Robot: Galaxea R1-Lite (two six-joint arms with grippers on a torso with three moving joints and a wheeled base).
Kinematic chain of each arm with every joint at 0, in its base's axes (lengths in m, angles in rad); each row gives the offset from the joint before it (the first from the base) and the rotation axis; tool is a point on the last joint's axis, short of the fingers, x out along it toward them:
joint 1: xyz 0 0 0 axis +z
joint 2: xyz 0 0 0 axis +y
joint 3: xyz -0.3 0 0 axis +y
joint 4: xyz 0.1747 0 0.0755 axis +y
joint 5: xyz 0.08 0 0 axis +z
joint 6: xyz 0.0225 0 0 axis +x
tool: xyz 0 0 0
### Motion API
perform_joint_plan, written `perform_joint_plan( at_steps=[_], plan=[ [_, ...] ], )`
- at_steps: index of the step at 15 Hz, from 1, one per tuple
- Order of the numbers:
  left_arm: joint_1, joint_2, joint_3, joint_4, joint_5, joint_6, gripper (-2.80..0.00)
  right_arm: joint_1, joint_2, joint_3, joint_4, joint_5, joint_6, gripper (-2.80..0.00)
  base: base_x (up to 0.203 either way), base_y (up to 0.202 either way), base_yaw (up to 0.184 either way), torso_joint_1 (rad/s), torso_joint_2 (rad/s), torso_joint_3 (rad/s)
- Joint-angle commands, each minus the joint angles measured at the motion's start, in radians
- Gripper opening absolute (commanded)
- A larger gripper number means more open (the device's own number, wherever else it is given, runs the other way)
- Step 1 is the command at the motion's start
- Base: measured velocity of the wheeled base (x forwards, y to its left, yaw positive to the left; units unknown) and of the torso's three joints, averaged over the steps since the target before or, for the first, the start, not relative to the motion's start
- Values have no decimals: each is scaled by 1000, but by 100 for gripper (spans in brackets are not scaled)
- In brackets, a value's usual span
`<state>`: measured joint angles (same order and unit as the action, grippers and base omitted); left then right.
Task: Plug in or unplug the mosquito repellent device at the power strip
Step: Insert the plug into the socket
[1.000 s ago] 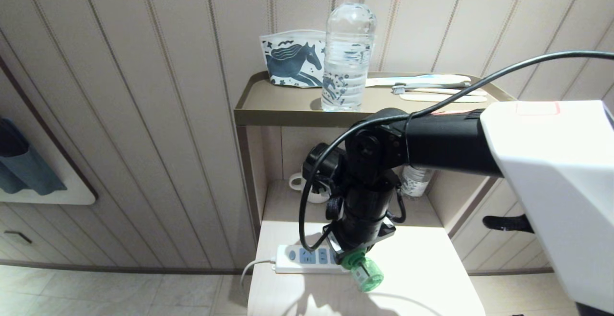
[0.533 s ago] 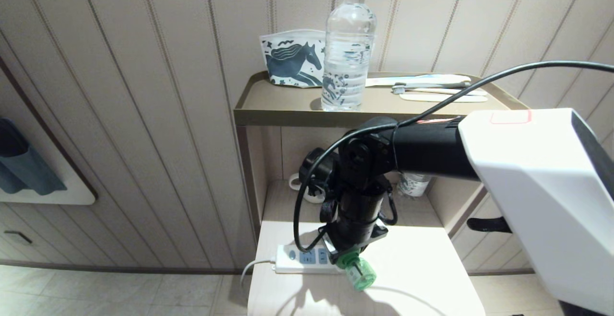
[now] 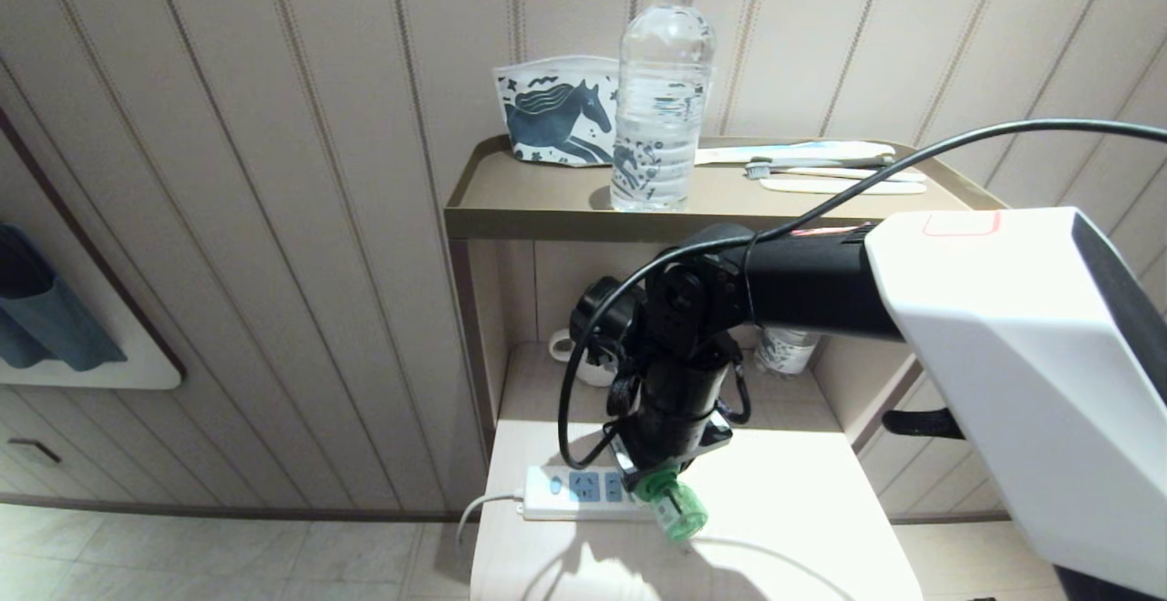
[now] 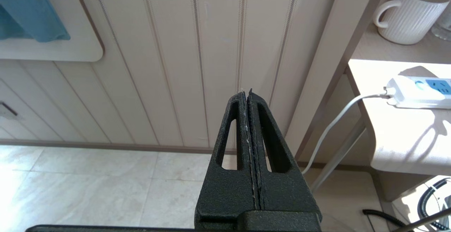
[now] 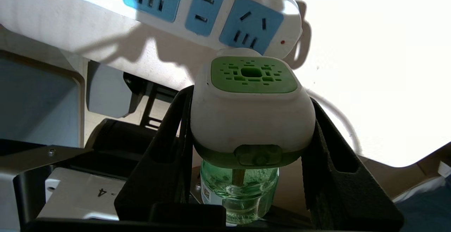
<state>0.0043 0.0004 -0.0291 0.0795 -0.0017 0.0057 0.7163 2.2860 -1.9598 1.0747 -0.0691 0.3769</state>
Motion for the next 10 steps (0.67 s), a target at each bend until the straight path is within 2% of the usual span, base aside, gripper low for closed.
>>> perform_joint_plan(
  at_steps=[1, 7, 10],
  plan=[
    [0, 0, 0, 0, 0, 0, -280, -9, -2, 1, 4, 0, 7, -280, 0, 0, 0, 0, 0, 0],
    [0, 0, -1, 0, 0, 0, -280, -14, 10, 1, -62, -28, 25, -280, 0, 0, 0, 0, 0, 0],
    [0, 0, 0, 0, 0, 0, -280, -6, 6, 1, -132, -30, 89, -280, 0, 0, 0, 0, 0, 0]
  ],
)
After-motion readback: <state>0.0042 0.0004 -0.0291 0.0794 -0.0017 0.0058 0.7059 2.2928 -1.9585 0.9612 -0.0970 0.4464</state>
